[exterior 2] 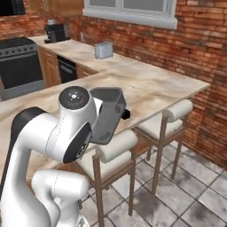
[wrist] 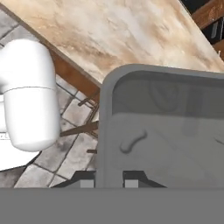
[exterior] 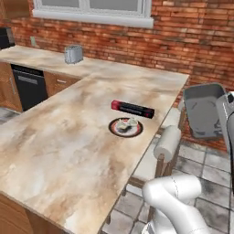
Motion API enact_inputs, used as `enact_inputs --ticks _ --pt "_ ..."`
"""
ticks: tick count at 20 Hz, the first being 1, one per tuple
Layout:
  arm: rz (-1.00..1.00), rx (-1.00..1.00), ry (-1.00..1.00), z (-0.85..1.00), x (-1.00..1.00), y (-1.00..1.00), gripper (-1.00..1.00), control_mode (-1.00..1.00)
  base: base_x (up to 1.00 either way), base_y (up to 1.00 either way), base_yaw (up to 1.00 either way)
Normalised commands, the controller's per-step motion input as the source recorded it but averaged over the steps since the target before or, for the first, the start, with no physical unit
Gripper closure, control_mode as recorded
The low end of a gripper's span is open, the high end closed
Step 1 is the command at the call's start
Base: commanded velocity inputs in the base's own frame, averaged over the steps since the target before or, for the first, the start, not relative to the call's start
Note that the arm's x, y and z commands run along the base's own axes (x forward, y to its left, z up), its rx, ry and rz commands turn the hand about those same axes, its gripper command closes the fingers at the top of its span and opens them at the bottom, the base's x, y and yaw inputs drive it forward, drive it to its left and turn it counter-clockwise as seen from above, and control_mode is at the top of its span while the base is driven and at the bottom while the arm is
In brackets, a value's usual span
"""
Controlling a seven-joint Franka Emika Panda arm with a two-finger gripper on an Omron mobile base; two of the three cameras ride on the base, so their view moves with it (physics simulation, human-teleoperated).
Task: Retrieve the tupperware and aluminum foil from the cabinet and place them on the dining counter near the plate with garlics to prepare for storing leftovers.
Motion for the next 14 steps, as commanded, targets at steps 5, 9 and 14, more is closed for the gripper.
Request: enact_inputs --ticks 5,9,14 --pt "0.0 0.0 0.0 0.0 0.0 0.0 1.0 1.0 0.01 -0.95 0.5" --pt "0.0 0.0 0.0 0.0 0.0 0.0 1.0 1.0 0.42 -0.6 0.51" --pt "0.0 0.0 0.0 0.0 0.0 0.0 1.0 1.0 0.7 -0.33 0.57"
